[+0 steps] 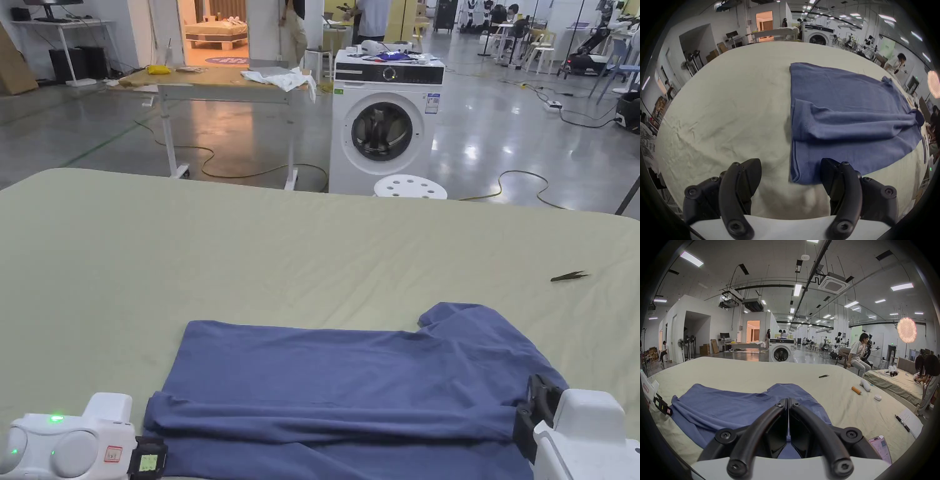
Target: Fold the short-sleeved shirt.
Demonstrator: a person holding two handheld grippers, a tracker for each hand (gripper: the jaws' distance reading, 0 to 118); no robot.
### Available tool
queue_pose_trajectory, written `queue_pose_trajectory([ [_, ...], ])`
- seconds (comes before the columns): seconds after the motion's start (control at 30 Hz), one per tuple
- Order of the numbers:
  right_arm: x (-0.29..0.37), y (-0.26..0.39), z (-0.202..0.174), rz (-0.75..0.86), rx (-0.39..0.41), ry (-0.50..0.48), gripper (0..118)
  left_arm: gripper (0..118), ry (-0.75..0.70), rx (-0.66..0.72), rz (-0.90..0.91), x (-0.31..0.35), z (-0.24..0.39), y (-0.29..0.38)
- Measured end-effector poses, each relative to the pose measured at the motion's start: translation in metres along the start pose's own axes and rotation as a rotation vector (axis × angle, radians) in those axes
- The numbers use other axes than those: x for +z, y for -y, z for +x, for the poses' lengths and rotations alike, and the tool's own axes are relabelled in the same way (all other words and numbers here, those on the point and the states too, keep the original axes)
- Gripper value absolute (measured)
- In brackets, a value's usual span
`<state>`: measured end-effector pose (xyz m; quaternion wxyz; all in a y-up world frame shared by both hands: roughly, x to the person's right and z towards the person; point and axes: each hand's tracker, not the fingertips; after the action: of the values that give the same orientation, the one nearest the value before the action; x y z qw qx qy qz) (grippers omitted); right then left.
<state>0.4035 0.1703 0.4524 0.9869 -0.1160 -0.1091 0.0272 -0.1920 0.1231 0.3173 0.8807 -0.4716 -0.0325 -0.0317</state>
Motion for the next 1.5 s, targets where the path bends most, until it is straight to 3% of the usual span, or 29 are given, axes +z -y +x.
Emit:
queue_pose_trajectory([
  [0.07,0.0,0.002,0.006,-0.012,-0.001,0.008,0,62,-0.015,0.001,-0.008,0.001,0.006,0.0],
  [0.17,0.001,0.004,0.017,-0.042,-0.004,0.024,1,16,0.014,-0.06,-0.009,0.004,0.021,-0.008],
  [0.2,-0.001,0.004,0.023,-0.058,-0.004,0.034,4,7,0.037,-0.085,-0.009,0.002,0.027,-0.011],
  [0.27,-0.003,0.007,0.036,-0.108,-0.002,0.054,33,2,0.028,-0.101,-0.009,0.001,0.033,-0.011],
  [0.33,-0.008,0.01,0.053,-0.202,-0.007,0.043,38,2,0.03,-0.107,-0.011,0.002,0.032,-0.012],
  [0.43,-0.016,0.019,0.077,-0.325,-0.025,0.003,64,1,0.05,-0.063,-0.001,0.007,0.024,-0.009],
  [0.53,-0.027,0.03,0.091,-0.45,-0.034,-0.003,73,1,0.064,-0.055,0.024,0.012,0.019,-0.004],
  [0.67,-0.05,0.057,0.095,-0.608,-0.066,-0.093,73,1,0.087,-0.026,0.071,0.02,0.013,0.007],
  [0.77,-0.058,0.07,0.088,-0.629,-0.034,-0.103,62,1,0.096,-0.026,0.102,0.022,0.011,0.013],
  [0.8,-0.056,0.068,0.086,-0.606,-0.011,-0.094,55,1,0.097,-0.023,0.107,0.022,0.01,0.016],
  [0.83,-0.056,0.063,0.085,-0.611,-0.017,-0.111,27,1,0.097,-0.021,0.112,0.021,0.01,0.018],
  [0.87,-0.057,0.061,0.085,-0.611,-0.037,-0.162,8,1,0.096,-0.018,0.113,0.021,0.011,0.019],
  [0.9,-0.056,0.058,0.082,-0.608,-0.059,-0.198,7,1,0.097,-0.014,0.113,0.021,0.011,0.02],
  [1.0,-0.053,0.051,0.074,-0.632,0.056,-0.146,7,1,0.096,-0.007,0.136,0.027,0.011,0.02],
  [1.33,-0.011,-0.041,0.077,-0.514,0.072,-0.127,7,0,0.105,-0.022,0.286,0.1,0.002,-0.014],
  [1.5,0.023,-0.055,0.086,-0.518,0.074,-0.131,7,0,0.112,-0.008,0.284,0.122,-0.018,-0.005],
])
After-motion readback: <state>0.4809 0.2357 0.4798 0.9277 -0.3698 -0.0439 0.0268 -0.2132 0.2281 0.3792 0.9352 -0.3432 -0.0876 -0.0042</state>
